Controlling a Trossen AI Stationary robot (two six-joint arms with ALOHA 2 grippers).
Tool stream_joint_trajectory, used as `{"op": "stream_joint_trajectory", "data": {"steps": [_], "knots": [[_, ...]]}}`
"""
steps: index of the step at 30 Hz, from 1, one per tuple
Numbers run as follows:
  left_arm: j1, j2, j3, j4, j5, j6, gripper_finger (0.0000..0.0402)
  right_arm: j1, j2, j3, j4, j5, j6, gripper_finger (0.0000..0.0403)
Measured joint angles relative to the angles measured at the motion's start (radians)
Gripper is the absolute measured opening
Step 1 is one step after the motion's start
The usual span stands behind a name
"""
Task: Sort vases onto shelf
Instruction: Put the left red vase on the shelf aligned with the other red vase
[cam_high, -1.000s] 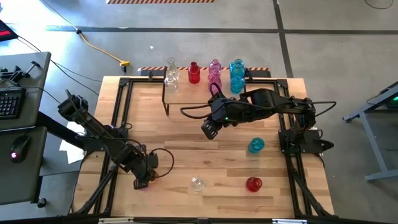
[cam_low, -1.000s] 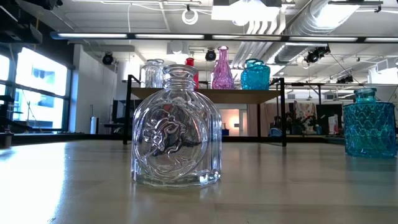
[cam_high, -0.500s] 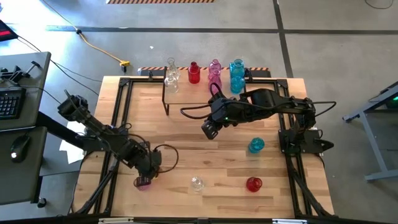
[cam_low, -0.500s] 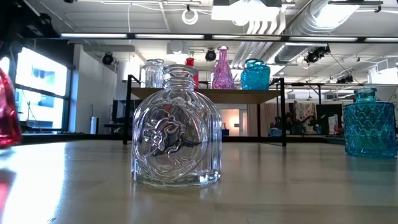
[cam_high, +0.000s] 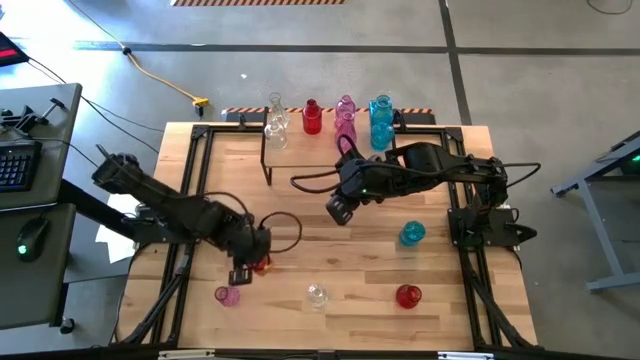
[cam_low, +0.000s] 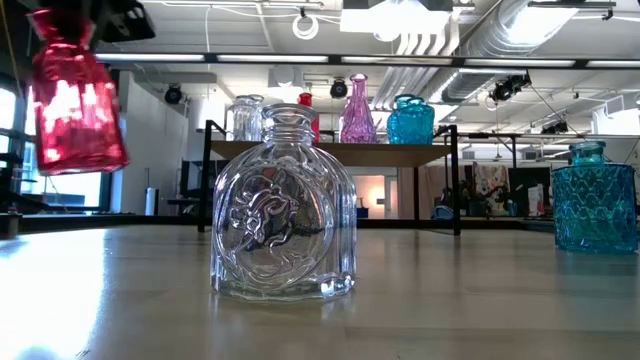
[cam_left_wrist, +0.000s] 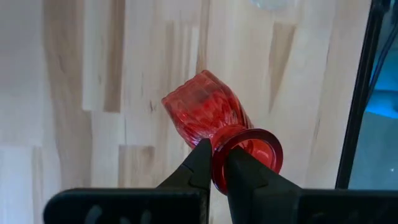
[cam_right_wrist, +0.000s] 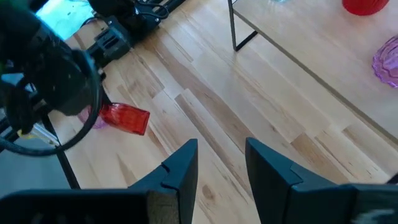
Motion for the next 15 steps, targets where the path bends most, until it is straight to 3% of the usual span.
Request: {"op": "stream_joint_trajectory", "data": {"steps": [15], "knots": [[0.229,-0.001,0.135,-0.080,0.000,0.202,0.0012,-0.043,0.000,0.000,-0.043,-0.024,-0.118,0.0115]]}}
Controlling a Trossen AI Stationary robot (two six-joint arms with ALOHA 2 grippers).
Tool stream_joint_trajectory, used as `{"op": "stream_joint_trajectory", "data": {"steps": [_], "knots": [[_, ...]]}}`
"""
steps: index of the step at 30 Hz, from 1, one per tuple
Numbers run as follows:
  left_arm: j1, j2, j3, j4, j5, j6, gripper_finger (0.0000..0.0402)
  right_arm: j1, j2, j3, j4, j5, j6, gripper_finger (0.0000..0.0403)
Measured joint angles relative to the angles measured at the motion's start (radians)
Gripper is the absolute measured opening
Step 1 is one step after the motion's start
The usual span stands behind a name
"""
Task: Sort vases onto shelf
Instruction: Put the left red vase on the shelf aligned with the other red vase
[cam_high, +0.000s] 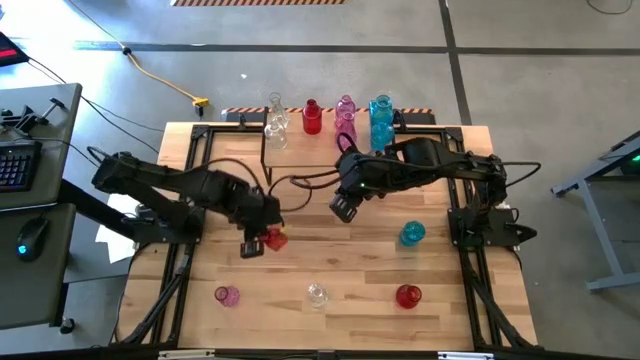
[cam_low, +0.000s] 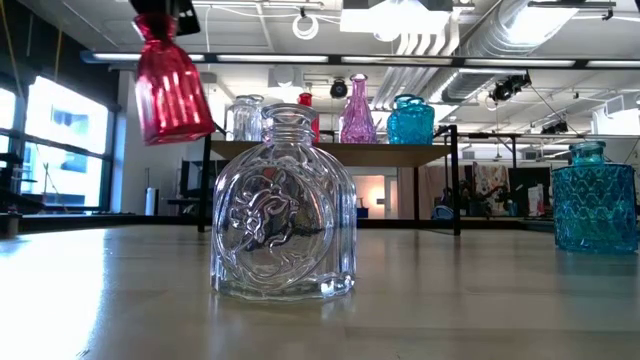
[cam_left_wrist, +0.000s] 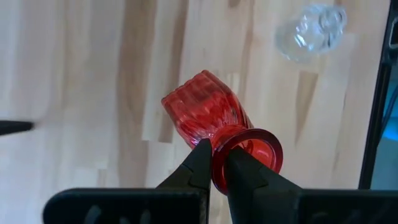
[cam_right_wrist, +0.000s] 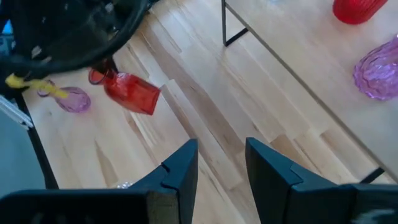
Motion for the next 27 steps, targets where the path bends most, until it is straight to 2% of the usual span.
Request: {"op": "stream_joint_trajectory", "data": {"steps": [16,27], "knots": [[0.280,0.000,0.050,-0.020,0.053,0.133,0.0012,-0.098,-0.028,0.004,-0.004,-0.167,-0.178,0.0115],[0.423,0.000,0.050,-0.015,0.086,0.177,0.0012,-0.111,-0.051,0.005,-0.076,-0.139,-0.318,0.0115]]}}
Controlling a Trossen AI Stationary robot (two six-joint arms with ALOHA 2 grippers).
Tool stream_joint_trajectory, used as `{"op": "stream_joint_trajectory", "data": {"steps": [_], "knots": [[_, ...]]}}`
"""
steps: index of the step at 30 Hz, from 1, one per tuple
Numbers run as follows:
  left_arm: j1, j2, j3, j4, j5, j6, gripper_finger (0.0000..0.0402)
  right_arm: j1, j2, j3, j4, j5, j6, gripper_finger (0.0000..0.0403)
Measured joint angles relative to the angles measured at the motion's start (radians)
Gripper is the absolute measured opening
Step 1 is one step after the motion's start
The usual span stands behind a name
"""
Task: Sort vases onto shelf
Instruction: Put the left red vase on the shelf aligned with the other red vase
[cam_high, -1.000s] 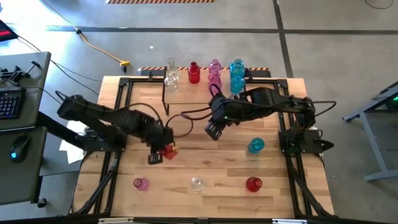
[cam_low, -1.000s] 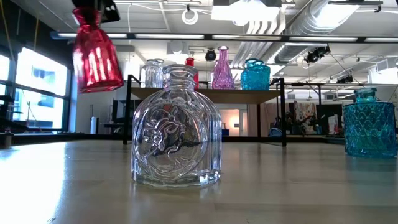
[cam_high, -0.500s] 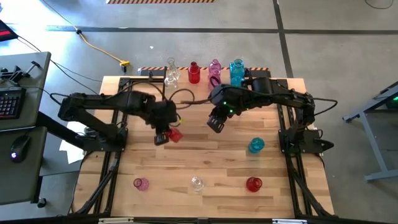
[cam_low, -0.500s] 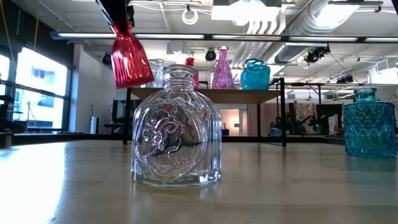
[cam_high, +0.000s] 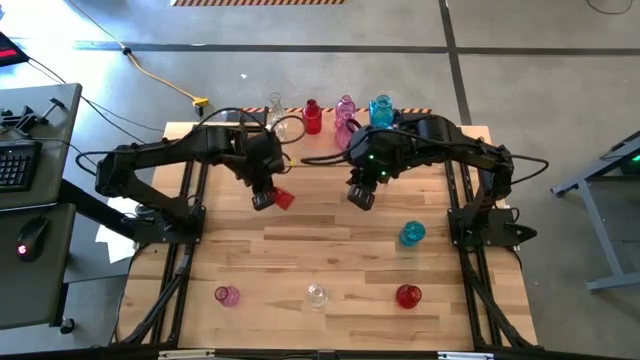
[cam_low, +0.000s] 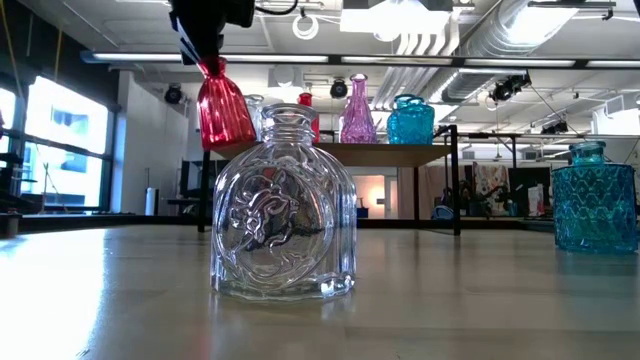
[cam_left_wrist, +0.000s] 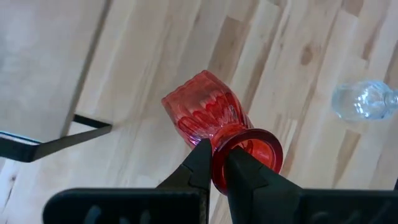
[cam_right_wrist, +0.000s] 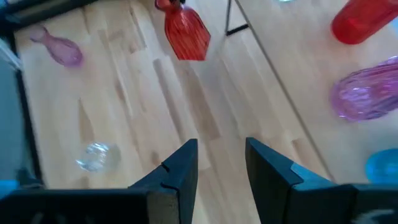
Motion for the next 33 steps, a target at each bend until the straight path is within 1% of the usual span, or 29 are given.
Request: {"op": "stream_joint_trajectory", "data": {"steps": [5,9,11,16,19,22,27,33], "knots": [[0.048,0.000,0.000,0.019,0.022,0.007,0.0012,0.000,0.000,-0.003,-0.015,0.069,-0.064,0.0115],[0.080,0.000,0.000,0.066,0.073,0.007,0.0012,0.000,0.000,-0.003,-0.014,0.149,-0.131,0.0115],[0.090,0.000,0.000,0.086,0.078,0.000,0.0012,-0.002,0.000,-0.003,-0.011,0.178,-0.155,0.0115],[0.110,0.000,0.000,0.118,0.121,-0.003,0.0012,-0.019,0.002,-0.003,0.002,0.192,-0.194,0.0115],[0.111,0.000,0.000,0.125,0.122,-0.008,0.0012,-0.031,0.008,-0.003,0.003,0.191,-0.226,0.0118],[0.111,0.000,0.000,0.132,0.122,-0.024,0.0012,-0.040,0.019,-0.003,-0.001,0.176,-0.238,0.0131],[0.111,0.000,0.000,0.133,0.122,-0.028,0.0012,-0.046,0.049,-0.003,-0.006,0.138,-0.279,0.0168],[0.111,0.000,0.000,0.161,0.121,-0.030,0.0012,-0.045,0.087,-0.003,-0.001,0.136,-0.330,0.0213]]}}
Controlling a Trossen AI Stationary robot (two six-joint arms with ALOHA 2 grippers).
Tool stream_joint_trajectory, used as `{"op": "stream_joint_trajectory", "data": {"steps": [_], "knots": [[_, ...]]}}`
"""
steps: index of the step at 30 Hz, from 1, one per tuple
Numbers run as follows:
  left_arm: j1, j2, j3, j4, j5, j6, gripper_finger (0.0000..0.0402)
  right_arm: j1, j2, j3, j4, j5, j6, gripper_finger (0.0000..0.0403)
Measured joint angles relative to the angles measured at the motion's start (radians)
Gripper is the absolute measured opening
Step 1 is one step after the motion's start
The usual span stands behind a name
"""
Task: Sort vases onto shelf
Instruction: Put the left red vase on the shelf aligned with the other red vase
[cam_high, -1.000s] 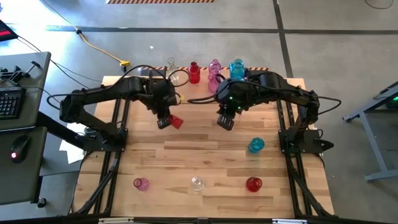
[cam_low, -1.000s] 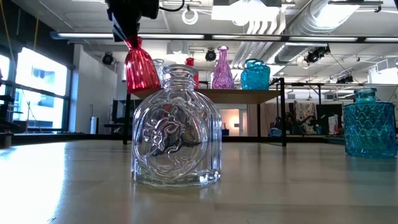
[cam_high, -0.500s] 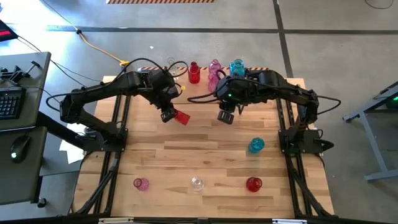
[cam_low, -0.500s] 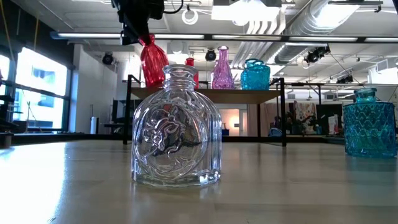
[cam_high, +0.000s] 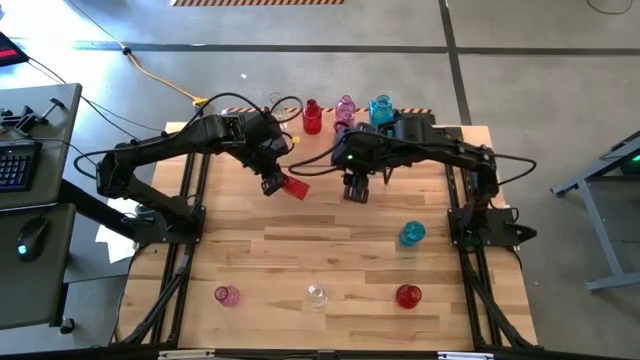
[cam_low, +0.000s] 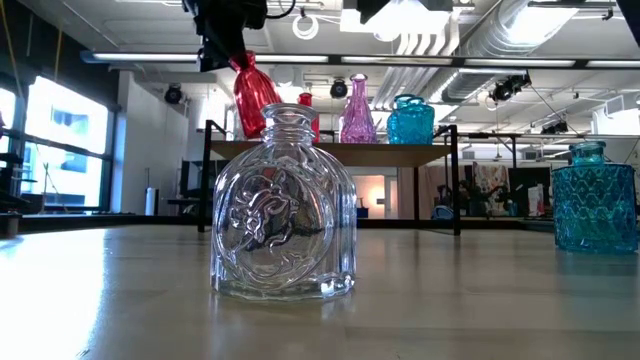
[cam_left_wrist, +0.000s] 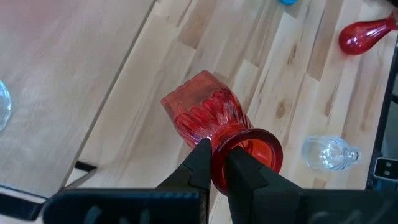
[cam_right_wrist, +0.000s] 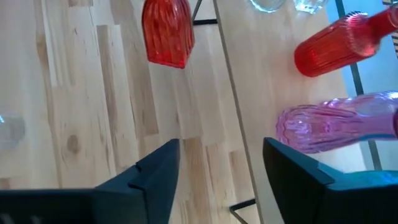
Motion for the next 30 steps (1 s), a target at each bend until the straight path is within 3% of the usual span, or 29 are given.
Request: {"op": "stream_joint_trajectory", "data": {"steps": [9,17,30], "knots": [[0.000,0.000,0.000,0.010,0.000,0.001,0.0012,0.002,0.017,0.000,0.102,-0.003,0.016,0.0233],[0.000,0.000,0.000,0.029,0.006,0.028,0.0012,0.010,0.031,0.000,0.165,-0.105,0.065,0.0231],[0.000,0.000,0.000,0.078,0.116,0.081,0.0012,0.104,0.093,0.000,0.290,-0.017,0.113,0.0231]]}}
